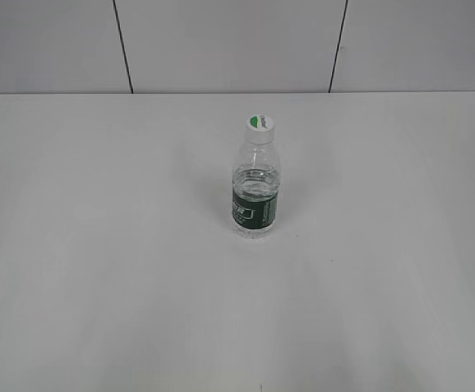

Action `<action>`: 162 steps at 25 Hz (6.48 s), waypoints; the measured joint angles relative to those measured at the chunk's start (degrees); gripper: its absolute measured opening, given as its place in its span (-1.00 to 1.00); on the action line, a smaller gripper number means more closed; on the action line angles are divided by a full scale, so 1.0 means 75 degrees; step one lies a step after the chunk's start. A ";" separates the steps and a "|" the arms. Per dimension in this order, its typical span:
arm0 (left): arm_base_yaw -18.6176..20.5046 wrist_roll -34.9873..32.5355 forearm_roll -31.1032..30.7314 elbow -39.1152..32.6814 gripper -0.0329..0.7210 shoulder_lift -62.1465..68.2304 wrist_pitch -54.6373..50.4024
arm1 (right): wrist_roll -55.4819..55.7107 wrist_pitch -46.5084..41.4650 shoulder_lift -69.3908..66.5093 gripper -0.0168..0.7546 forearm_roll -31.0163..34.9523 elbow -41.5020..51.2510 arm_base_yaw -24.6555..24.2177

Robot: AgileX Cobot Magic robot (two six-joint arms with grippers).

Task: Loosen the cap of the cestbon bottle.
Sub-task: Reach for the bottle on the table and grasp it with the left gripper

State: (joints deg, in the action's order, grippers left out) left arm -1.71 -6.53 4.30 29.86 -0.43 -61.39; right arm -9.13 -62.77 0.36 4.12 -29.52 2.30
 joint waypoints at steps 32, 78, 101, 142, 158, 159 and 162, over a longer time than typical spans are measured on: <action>0.0000 0.0000 0.0000 0.0000 0.29 0.0000 0.0000 | 0.0000 0.0000 0.0000 0.27 0.0000 0.0000 0.0000; 0.0000 -0.0020 0.0023 -0.1255 0.29 0.3500 0.8185 | -0.0206 0.5364 -0.1914 0.27 -0.0426 0.0103 0.0000; -0.1335 -0.0020 -0.0327 -0.1308 0.29 0.8953 1.2993 | -0.0206 0.8697 -0.5205 0.27 -0.0377 0.0109 0.0000; -0.1053 0.3178 -0.9339 0.2527 0.64 1.6410 1.7242 | -0.0206 0.9413 -0.6123 0.27 -0.0377 0.0109 0.0000; -0.2290 0.3343 -0.9200 0.3742 0.64 1.7204 1.6983 | -0.0206 0.9420 -0.6123 0.27 -0.0377 0.0109 0.0000; -0.2342 0.3350 -0.9200 0.3814 0.65 1.7234 1.6897 | -0.0206 0.9420 -0.6123 0.27 -0.0377 0.0109 0.0000; -0.2500 0.3386 -0.9200 0.4028 0.65 1.7326 1.6713 | -0.0206 0.9420 -0.6123 0.27 -0.0377 0.0109 0.0000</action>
State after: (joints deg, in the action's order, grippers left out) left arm -20.46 18.86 -64.70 60.07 129.52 63.96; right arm -10.67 7.88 -45.56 1.29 -28.70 2.30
